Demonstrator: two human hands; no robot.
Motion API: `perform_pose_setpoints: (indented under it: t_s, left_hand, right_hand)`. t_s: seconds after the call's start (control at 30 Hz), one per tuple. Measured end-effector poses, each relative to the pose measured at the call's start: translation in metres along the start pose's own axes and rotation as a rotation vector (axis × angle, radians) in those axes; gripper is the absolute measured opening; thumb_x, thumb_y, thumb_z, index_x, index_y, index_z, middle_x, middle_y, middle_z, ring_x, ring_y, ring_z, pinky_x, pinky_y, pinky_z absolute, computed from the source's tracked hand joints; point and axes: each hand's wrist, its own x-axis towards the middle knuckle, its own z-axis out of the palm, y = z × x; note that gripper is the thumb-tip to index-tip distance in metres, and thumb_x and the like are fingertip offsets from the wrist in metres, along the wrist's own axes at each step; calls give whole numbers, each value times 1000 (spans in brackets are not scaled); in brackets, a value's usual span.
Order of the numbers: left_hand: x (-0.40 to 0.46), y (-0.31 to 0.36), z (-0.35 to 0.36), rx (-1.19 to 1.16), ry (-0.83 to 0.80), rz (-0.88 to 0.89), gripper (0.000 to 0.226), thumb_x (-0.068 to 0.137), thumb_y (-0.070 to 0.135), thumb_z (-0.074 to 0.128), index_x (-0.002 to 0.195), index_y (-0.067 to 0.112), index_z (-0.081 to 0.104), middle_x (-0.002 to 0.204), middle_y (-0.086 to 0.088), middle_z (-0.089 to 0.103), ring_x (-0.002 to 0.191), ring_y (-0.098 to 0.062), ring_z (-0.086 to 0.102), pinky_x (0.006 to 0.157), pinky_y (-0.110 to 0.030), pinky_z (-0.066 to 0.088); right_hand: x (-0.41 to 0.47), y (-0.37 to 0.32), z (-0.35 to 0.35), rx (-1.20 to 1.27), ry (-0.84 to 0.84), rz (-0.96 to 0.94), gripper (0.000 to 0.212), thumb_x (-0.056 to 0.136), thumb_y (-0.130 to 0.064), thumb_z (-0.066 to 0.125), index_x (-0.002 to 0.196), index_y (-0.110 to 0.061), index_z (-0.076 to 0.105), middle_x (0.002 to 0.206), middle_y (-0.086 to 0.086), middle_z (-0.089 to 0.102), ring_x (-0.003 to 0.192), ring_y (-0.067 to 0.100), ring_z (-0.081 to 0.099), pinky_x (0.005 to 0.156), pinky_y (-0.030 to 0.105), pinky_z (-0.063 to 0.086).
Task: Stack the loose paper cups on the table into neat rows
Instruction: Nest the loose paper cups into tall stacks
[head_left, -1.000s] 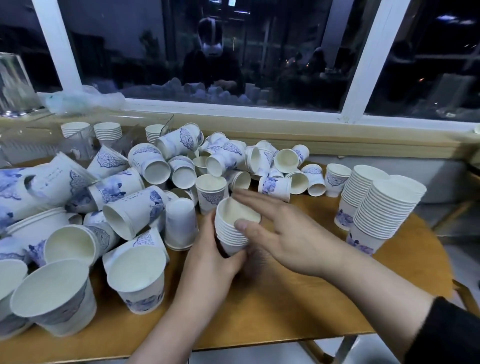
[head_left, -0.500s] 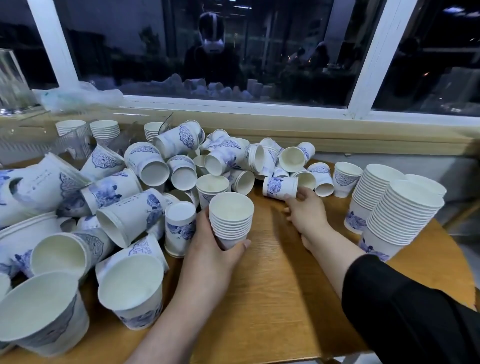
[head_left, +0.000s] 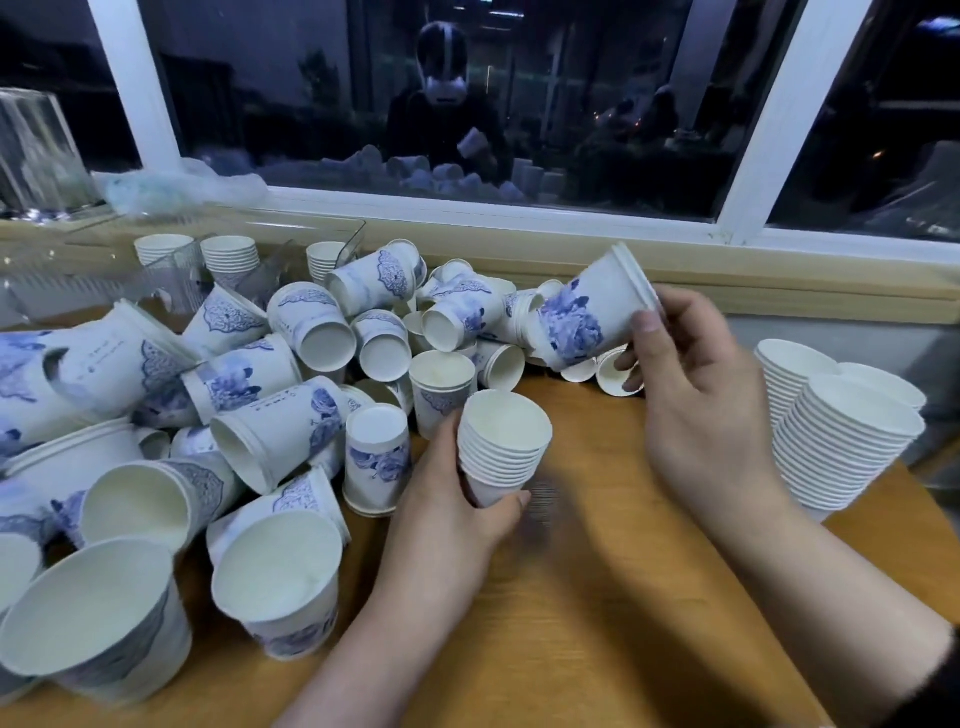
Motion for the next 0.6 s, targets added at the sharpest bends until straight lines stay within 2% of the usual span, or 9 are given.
perform_pose_setpoints:
  t_s: [0.13, 0.2, 0.23, 0.27, 0.33, 0.37, 0.43, 0.53, 0.6]
  left_hand:
    - [-1, 4, 6, 9, 23, -2, 75, 72, 27, 83, 133, 48, 44, 123, 24, 64, 113, -1, 59, 95, -30, 49]
    - [1, 4, 6, 1, 34, -16, 72, 71, 31, 83, 129, 49, 44, 117, 23, 65, 109, -2, 61, 91, -31, 50]
    - [2, 3, 6, -4, 40, -18, 69, 71, 32, 83, 126, 50, 45, 115, 24, 65, 107, -1, 60, 89, -27, 49]
    - [3, 2, 6, -5, 43, -13, 67, 72, 32, 83, 122, 52, 44, 113, 28, 64, 106, 4, 59, 88, -19, 47]
    - [5, 0, 5, 0, 44, -11, 71, 71, 31, 86, 122, 55, 41, 112, 38, 57, 106, 18, 52, 83, -1, 37]
    - [6, -1, 5, -4, 42, -17, 73, 71, 31, 86, 124, 55, 41, 112, 41, 55, 106, 21, 51, 82, 1, 35]
    - [9, -2, 4, -21, 30, -33, 74, 71, 32, 87, 128, 51, 43, 114, 39, 57, 106, 15, 54, 86, -7, 40]
    - [15, -3, 1, -40, 21, -63, 70, 72, 33, 85, 126, 50, 45, 114, 32, 61, 106, 8, 57, 93, -29, 50]
    - [18, -4, 1, -51, 4, -71, 67, 73, 35, 84, 124, 52, 44, 114, 33, 60, 106, 12, 55, 93, -32, 50]
  right_hand:
    - [-5, -11, 1, -158, -314, -96, 16, 101, -18, 54, 111, -25, 64, 87, -19, 60, 83, -5, 57, 76, 8, 39]
    - [-7, -5, 4, -264, -525, -101, 25, 102, -24, 51, 123, -22, 65, 102, -20, 61, 95, -9, 55, 85, 9, 38]
    - [-8, 0, 5, -275, -548, -103, 29, 103, -27, 48, 126, -22, 64, 109, -16, 61, 100, -7, 55, 89, 11, 38]
    - [-7, 5, 5, -258, -483, -94, 30, 103, -29, 46, 124, -22, 66, 111, -14, 61, 99, -6, 56, 89, 11, 39]
    - [0, 21, 5, -242, -248, -36, 26, 104, -25, 45, 110, -20, 69, 103, -10, 62, 90, -3, 56, 81, 7, 37]
    - [6, 32, 6, -272, -171, 17, 23, 103, -22, 46, 106, -20, 69, 103, -8, 62, 93, -1, 56, 80, 7, 35]
    - [22, 59, 11, -389, -153, 152, 22, 102, -19, 47, 116, -19, 64, 120, 0, 56, 107, 10, 54, 82, 9, 32]
    - [49, 98, 20, -602, -267, 320, 39, 101, -17, 46, 140, -15, 49, 150, 12, 33, 126, 24, 48, 94, 19, 30]
    - [68, 118, 24, -688, -313, 384, 47, 100, -13, 44, 146, -13, 41, 156, 16, 24, 137, 30, 37, 103, 28, 32]
